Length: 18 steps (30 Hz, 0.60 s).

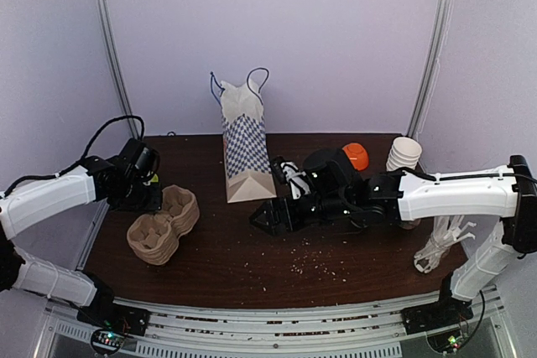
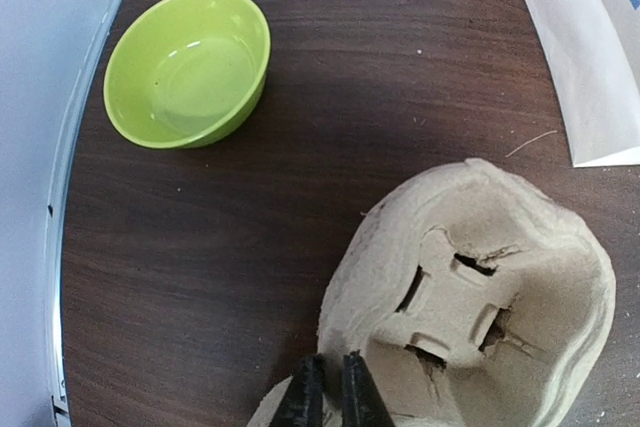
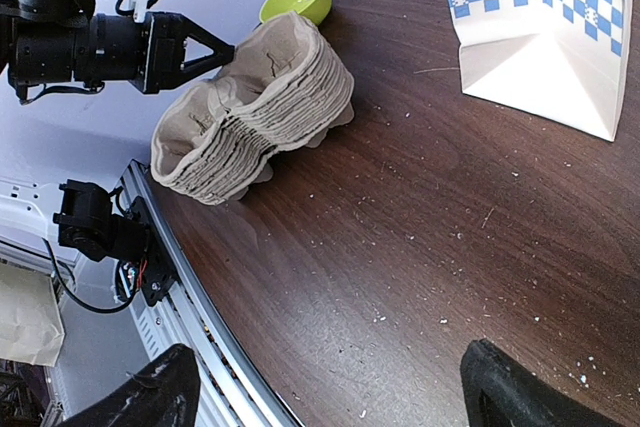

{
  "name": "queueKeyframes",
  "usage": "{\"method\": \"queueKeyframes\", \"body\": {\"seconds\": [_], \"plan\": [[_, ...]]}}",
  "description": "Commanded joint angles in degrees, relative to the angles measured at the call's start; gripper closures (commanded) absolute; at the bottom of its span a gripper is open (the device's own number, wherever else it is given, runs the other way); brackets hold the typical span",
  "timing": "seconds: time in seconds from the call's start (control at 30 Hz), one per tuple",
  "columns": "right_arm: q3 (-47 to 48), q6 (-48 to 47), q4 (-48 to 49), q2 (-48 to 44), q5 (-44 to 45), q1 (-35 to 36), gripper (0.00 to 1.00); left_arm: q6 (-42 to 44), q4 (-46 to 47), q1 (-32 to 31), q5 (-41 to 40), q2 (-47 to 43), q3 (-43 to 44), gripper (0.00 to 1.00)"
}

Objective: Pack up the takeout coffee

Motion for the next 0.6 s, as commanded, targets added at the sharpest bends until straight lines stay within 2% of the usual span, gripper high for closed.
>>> {"method": "queueKeyframes", "body": {"seconds": [0.0, 0.03, 0.37, 0.47, 0.5, 0.57], "plan": [[-0.32, -0.74, 0.26, -0.7, 0.78, 0.0, 0.07, 0.7, 1.86, 0.43, -0.22, -1.28, 0.32, 0.97], [-0.34, -0.73, 0.26, -0.71, 0.71, 0.04, 0.07, 0.69, 1.82, 0.44, -0.3, -1.62, 0.36, 1.0], [0.36, -0.53, -0.05, -0.38, 0.64, 0.0, 0.07, 1.47, 0.64, 0.4, 0.36, -3.79, 2.58, 1.0], [0.4, -0.26, 0.0, -0.26, 0.64, 0.03, 0.07, 1.62, 0.91, 0.44, 0.63, -2.94, 1.9, 0.69], [0.42, -0.21, 0.0, -0.27, 0.65, 0.05, 0.07, 1.6, 1.22, 0.45, 0.64, -2.52, 1.57, 0.63], [0.38, -0.1, -0.13, -0.41, 0.73, 0.04, 0.07, 1.84, 2.16, 0.45, 0.8, -1.74, 0.71, 0.61]]}}
